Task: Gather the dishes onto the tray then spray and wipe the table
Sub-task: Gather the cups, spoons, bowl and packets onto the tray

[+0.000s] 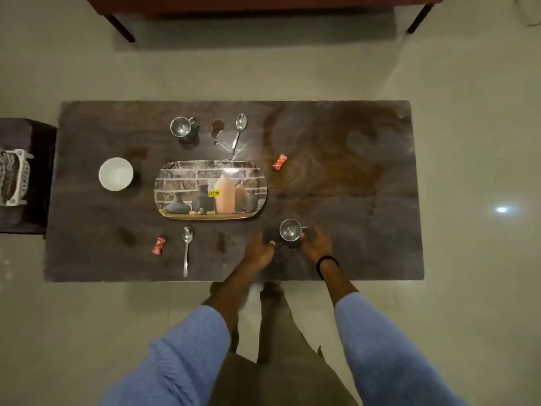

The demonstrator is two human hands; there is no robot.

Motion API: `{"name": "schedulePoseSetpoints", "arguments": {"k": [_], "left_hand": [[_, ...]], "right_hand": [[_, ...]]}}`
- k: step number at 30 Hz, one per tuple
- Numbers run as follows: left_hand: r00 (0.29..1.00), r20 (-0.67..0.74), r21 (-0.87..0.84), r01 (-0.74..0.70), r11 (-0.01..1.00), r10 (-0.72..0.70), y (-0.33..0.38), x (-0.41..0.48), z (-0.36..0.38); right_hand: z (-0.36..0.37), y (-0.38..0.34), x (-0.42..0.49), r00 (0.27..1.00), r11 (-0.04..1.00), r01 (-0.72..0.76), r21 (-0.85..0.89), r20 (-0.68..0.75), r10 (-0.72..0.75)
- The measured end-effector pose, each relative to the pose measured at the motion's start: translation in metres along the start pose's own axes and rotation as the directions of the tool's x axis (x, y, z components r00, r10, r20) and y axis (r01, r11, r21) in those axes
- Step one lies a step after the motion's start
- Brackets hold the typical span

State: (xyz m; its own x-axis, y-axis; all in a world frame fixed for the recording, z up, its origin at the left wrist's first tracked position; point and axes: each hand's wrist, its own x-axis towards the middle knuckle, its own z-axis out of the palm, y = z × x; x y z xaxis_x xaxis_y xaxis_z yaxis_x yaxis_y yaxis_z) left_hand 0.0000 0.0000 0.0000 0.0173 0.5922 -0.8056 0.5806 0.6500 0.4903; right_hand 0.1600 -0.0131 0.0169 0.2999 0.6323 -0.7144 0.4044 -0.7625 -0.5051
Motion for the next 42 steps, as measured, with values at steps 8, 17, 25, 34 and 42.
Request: {"name": "schedulePoseSetpoints", "arguments": {"k": [8,17,25,34,42], "left_hand": [[0.996,0.085,-0.077,0.026,0.997,-0.019,0.007,0.046,0.027],[0.993,-0.052,-0.202,-0.113,0.973,0.105,0.002,0.064,0.029],[0.93,-0.297,-0.192,-0.279,0.941,0.215,-0.012,0.093,-0.047],[0.903,-0.313,-0.137,-0.349,0.927,0.294,-0.024,0.126,-0.09],[0.916,-0.272,-0.138,-0.34,0.93,0.294,-0.029,0.133,-0.087]], "right_hand": [[0.034,0.013,0.064,0.992,0.997,-0.071,0.038,0.103,0.066],[0.053,0.013,0.08,0.997,0.994,-0.077,0.078,0.037,0.074],[0.086,-0.077,0.076,0.992,0.985,0.107,0.134,0.045,-0.114],[0.129,-0.107,0.101,0.976,0.977,0.208,-0.034,-0.05,-0.21],[0.139,-0.096,0.107,0.976,0.975,0.193,-0.114,-0.084,-0.203]]}}
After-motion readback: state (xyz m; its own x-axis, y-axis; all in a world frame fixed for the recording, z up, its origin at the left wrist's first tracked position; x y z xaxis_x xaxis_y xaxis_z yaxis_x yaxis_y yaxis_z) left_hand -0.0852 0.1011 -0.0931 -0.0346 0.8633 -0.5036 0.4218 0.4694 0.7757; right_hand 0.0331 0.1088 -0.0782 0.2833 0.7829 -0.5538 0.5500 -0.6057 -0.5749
